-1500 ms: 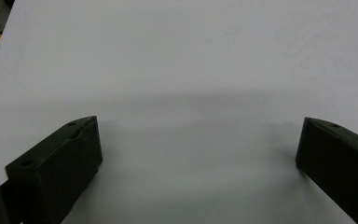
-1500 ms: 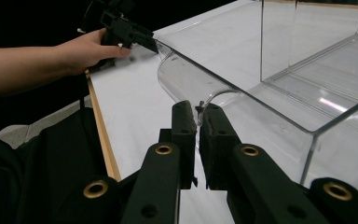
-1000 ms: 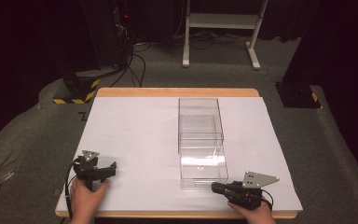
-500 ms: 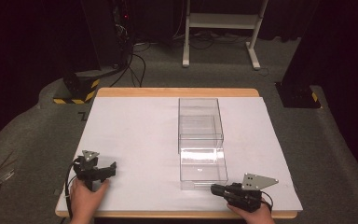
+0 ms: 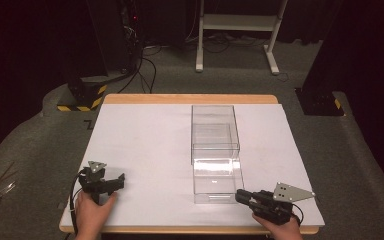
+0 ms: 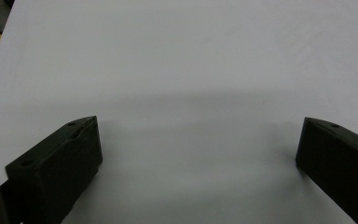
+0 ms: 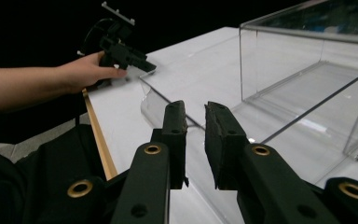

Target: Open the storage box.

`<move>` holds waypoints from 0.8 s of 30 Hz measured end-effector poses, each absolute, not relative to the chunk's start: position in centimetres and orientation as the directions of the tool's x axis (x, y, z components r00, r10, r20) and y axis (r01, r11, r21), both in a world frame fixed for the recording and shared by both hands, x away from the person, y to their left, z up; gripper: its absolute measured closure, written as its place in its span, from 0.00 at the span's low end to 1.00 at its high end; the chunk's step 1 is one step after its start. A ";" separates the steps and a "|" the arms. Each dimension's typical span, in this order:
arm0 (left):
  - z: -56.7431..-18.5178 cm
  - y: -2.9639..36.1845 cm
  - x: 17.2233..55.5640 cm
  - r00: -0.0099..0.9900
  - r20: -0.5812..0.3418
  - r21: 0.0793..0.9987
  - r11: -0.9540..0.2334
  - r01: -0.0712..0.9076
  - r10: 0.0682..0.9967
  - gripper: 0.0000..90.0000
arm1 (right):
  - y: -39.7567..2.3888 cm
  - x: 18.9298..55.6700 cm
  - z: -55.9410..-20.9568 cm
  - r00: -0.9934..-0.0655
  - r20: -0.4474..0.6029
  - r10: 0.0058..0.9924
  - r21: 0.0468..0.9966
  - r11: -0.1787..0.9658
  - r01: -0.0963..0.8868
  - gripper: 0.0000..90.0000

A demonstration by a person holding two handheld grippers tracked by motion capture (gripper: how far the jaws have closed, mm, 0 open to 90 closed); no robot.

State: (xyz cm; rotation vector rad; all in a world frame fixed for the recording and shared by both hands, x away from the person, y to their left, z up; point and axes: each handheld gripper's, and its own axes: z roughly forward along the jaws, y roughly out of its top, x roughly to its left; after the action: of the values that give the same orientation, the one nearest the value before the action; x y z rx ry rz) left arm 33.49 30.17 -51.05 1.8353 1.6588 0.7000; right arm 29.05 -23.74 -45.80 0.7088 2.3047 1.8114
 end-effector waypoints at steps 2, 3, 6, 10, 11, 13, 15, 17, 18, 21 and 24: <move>-51.0 30.2 33.5 0.097 0.009 0.709 -0.075 0.701 0.995 0.00 | -23.8 29.1 -45.5 -0.879 0.176 0.444 0.948 0.163 0.273 0.86; -51.0 30.2 33.5 0.097 0.009 0.709 -0.075 0.701 0.995 0.00 | -23.9 29.2 -45.4 -0.878 0.178 0.444 0.950 0.156 0.272 0.86; -51.0 30.2 33.5 0.097 0.009 0.709 -0.075 0.701 0.995 0.00 | -24.0 29.4 -45.1 -0.869 0.171 0.464 0.953 0.145 0.265 0.85; -51.0 30.2 33.5 0.097 0.009 0.709 -0.075 0.701 0.995 0.00 | -24.1 29.7 -44.9 -0.849 0.158 0.505 0.956 0.137 0.259 0.82; -51.0 30.2 33.5 0.097 0.009 0.709 -0.075 0.701 0.995 0.00 | -24.2 29.9 -44.8 -0.842 0.150 0.518 0.957 0.136 0.254 0.82; -51.0 30.2 33.5 0.097 0.009 0.709 -0.075 0.701 0.995 0.00 | -24.3 30.0 -44.8 -0.832 0.141 0.537 0.958 0.137 0.250 0.81; -51.0 30.2 33.5 0.097 0.009 0.709 -0.075 0.701 0.995 0.00 | -24.6 30.5 -44.9 -0.794 0.133 0.593 0.956 0.136 0.261 0.78; -51.0 30.2 33.5 0.097 0.009 0.709 -0.075 0.701 0.995 0.00 | -25.0 30.9 -45.0 -0.768 0.123 0.629 0.958 0.128 0.258 0.76; -51.0 30.2 33.5 0.097 0.009 0.709 -0.075 0.701 0.995 0.00 | -25.2 31.0 -45.1 -0.752 0.120 0.648 0.957 0.125 0.261 0.75; -51.0 30.2 33.5 0.097 0.009 0.709 -0.075 0.701 0.995 0.00 | -26.0 31.5 -45.5 -0.712 0.116 0.692 0.955 0.119 0.272 0.74; -51.0 30.2 33.5 0.097 0.009 0.709 -0.075 0.701 0.995 0.00 | -26.8 31.9 -45.8 -0.672 0.115 0.731 0.953 0.111 0.283 0.74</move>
State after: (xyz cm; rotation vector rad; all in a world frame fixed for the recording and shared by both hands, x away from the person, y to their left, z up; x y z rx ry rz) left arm 33.49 30.17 -51.05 1.8349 1.6588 0.6999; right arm 31.90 -26.81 -45.84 0.9883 2.0104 1.5829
